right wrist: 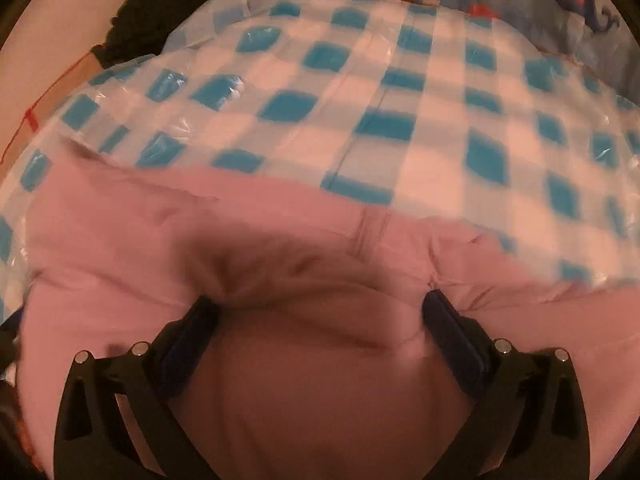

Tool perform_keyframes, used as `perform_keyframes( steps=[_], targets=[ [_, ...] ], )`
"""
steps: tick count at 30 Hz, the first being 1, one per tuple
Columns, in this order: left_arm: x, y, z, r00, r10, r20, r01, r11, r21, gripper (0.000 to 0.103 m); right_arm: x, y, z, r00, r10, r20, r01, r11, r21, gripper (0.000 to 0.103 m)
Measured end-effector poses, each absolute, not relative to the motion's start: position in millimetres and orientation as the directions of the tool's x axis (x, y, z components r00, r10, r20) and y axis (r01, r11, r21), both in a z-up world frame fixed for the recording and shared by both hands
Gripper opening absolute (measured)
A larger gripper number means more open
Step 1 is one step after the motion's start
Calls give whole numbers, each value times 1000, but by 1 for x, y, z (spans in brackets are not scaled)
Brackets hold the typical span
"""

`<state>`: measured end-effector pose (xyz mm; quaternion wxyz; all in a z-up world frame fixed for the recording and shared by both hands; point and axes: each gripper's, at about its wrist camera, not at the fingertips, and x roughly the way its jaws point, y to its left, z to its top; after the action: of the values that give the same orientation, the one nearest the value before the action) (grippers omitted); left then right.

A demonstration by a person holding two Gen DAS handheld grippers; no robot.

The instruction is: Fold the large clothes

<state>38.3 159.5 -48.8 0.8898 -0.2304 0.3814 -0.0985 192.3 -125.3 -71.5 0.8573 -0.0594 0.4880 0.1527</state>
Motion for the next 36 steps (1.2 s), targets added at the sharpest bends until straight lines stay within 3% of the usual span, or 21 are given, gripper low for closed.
perform_keyframes(
  steps=[4, 6, 9, 12, 13, 16, 20, 23, 27, 30, 36],
  targets=[
    [42, 150, -58, 663, -321, -676, -5, 901, -433, 91, 171, -138, -36, 463, 177, -869, -323, 946, 20, 96],
    [37, 156, -52, 665, -342, -664, -12, 884, -467, 91, 129, -156, -6, 513, 248, -822, -360, 931, 56, 96],
    [21, 174, -43, 685, -366, -630, -53, 837, -544, 91, 59, -194, 16, 595, 246, -765, -370, 929, 10, 96],
    [-6, 187, -37, 698, -380, -607, -87, 796, -599, 91, 27, -230, -31, 587, 132, -799, -299, 952, -62, 97],
    [-13, 189, -36, 698, -385, -603, -92, 787, -610, 91, 25, -236, -51, 566, 160, -809, -327, 944, -42, 97],
    [-49, 193, -26, 690, -382, -614, -121, 776, -619, 91, 18, -251, -39, 566, 218, -795, -309, 950, 40, 96],
    [-97, 200, -6, 691, -395, -606, -94, 782, -617, 91, -40, -241, 5, 418, 668, -615, -468, 739, 484, 96],
    [-127, 210, 1, 699, -394, -597, -94, 776, -623, 91, -76, -206, -19, 170, 828, -534, -495, 540, 681, 96],
    [-151, 217, -5, 699, -446, -559, -127, 692, -711, 91, -95, -147, -65, 37, 819, -572, -469, 520, 714, 96],
    [-160, 209, -12, 684, -498, -533, -123, 642, -756, 91, -79, -131, -79, 75, 805, -589, -440, 557, 704, 96],
    [-176, 183, -51, 627, -572, -529, -150, 577, -803, 91, -55, -145, -72, 179, 873, -454, -342, 488, 803, 96]
  ],
)
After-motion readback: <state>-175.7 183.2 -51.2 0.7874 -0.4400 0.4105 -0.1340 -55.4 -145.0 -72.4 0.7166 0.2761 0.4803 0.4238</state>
